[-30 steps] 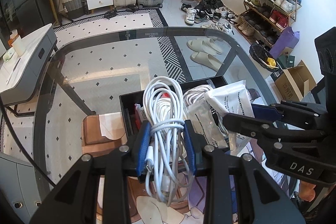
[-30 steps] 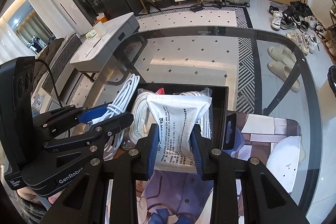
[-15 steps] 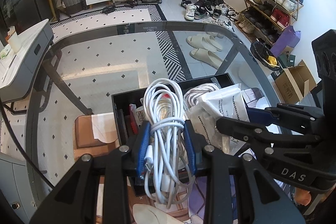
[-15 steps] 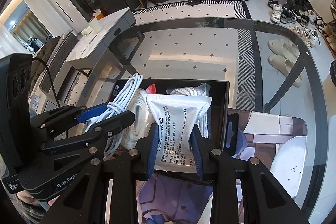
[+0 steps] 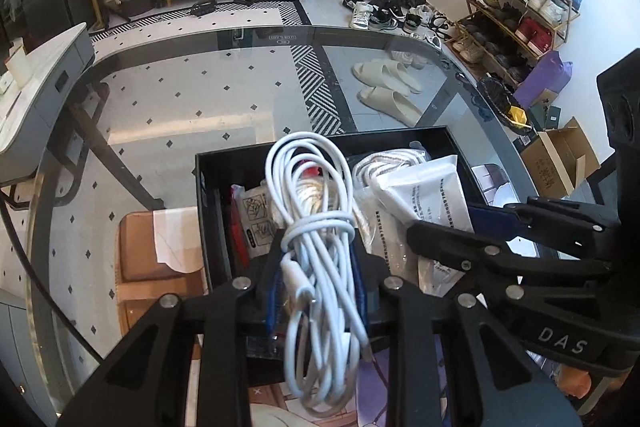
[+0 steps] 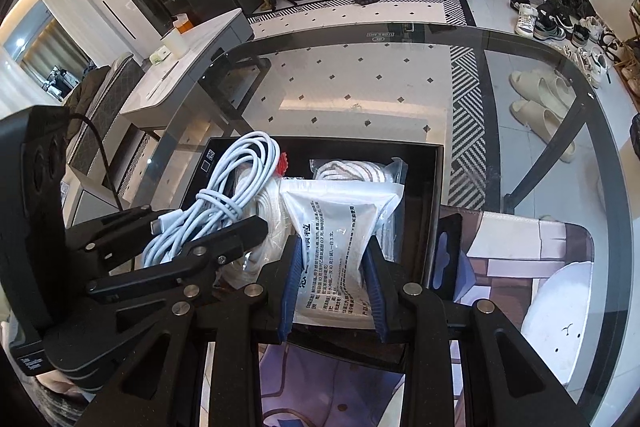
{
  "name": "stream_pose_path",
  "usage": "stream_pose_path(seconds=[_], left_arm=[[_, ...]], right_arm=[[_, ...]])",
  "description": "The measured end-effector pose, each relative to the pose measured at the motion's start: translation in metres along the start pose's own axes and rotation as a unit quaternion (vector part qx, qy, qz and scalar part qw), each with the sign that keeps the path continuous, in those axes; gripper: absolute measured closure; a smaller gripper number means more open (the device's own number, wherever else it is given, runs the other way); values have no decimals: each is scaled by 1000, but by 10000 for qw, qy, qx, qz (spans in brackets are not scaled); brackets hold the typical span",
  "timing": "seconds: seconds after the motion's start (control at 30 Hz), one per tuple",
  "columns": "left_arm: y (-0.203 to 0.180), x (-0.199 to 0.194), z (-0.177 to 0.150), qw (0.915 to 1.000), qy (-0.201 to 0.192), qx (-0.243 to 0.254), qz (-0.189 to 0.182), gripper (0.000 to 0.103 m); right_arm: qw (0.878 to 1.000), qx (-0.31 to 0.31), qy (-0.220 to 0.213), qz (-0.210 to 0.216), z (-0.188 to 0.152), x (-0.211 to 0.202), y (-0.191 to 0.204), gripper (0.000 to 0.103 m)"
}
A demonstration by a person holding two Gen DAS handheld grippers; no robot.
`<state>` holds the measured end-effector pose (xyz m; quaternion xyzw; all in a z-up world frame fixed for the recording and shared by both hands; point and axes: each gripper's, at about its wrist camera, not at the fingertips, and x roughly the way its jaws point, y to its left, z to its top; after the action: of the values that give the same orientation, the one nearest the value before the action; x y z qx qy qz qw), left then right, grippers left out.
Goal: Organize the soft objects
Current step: 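Lower both items into the black box and open both tools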
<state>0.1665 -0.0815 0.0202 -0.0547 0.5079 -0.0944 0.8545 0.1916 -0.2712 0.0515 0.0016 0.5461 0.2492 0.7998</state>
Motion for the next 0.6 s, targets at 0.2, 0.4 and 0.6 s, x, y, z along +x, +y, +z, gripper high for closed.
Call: stream_pose_path(seconds=[0.2,0.4,0.6], left_arm=[[0,-2,2,10000,49,26,5,77],[0,-5,4,9999,81,48,126,65],[4,-10,4,9998,75,39,155,51]], right_arm=[[10000,-1,9,-30,-1,0,1,73],[10000,0,14,-16,-1,-1,1,69],[10000,47,-34,-5,-4,-8,-2,63]])
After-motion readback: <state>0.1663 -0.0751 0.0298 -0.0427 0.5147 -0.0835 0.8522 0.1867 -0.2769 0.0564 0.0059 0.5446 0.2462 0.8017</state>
